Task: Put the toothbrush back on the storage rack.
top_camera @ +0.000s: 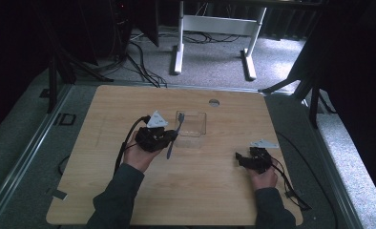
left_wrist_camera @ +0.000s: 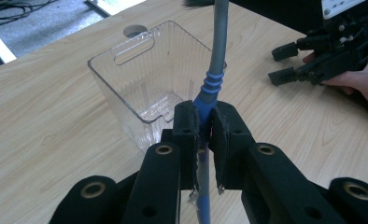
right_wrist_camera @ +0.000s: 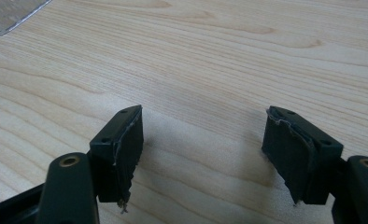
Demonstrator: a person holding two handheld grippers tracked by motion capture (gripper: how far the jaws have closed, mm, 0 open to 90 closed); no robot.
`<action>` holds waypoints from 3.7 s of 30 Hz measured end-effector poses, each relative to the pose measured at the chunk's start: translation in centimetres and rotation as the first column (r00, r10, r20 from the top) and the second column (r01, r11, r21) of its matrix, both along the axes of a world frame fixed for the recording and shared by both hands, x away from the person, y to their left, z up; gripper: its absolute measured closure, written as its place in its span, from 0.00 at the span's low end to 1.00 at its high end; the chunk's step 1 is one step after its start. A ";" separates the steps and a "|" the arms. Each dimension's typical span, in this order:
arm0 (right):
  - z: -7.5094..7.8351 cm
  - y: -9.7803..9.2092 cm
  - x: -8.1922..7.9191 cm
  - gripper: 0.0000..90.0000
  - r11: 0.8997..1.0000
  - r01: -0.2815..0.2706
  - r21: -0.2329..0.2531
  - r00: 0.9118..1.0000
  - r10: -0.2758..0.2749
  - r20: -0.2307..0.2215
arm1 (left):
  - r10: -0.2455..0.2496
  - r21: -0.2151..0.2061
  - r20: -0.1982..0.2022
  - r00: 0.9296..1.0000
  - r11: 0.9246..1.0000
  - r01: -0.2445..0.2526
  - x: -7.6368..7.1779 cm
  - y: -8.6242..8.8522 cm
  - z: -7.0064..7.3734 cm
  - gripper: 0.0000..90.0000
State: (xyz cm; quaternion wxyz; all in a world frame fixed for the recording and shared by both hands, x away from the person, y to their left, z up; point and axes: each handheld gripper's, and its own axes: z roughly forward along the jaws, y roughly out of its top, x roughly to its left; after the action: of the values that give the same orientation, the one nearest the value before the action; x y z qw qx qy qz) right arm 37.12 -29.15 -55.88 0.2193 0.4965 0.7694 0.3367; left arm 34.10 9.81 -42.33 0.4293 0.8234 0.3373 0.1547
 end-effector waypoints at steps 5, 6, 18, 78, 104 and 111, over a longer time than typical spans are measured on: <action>0.0 0.0 0.0 0.32 1.000 0.000 0.000 1.000 0.000 0.000 | 0.012 -0.015 0.010 1.000 1.000 -0.012 0.0 0.0 0.1 0.90; 0.0 0.0 0.0 0.32 1.000 0.000 0.000 1.000 0.000 0.000 | 0.014 -0.017 0.010 1.000 1.000 -0.013 0.0 0.0 0.1 0.90; 0.0 0.0 0.0 0.32 1.000 0.001 0.001 1.000 -0.001 0.001 | 0.049 -0.060 0.023 0.999 0.997 -0.047 0.2 0.1 0.1 0.90; 0.0 0.0 0.0 0.32 1.000 0.001 0.001 1.000 -0.001 0.001 | 0.114 -0.151 0.086 0.990 0.983 -0.100 0.8 -0.6 0.9 0.90; 0.0 0.0 0.0 0.32 1.000 0.001 0.000 1.000 -0.001 0.002 | 0.122 -0.180 0.093 0.988 0.978 -0.104 1.9 -1.2 1.8 0.90; 0.0 0.0 0.0 0.32 1.000 0.001 0.000 1.000 -0.001 0.002 | 0.124 -0.188 0.093 0.988 0.976 -0.105 2.2 -1.1 1.9 0.90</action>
State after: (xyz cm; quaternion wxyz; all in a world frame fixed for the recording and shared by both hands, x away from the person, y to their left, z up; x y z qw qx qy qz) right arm 37.13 -29.14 -55.89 0.2201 0.4965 0.7690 0.3372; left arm 36.32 8.70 -40.45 0.5104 0.7505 0.3742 0.1900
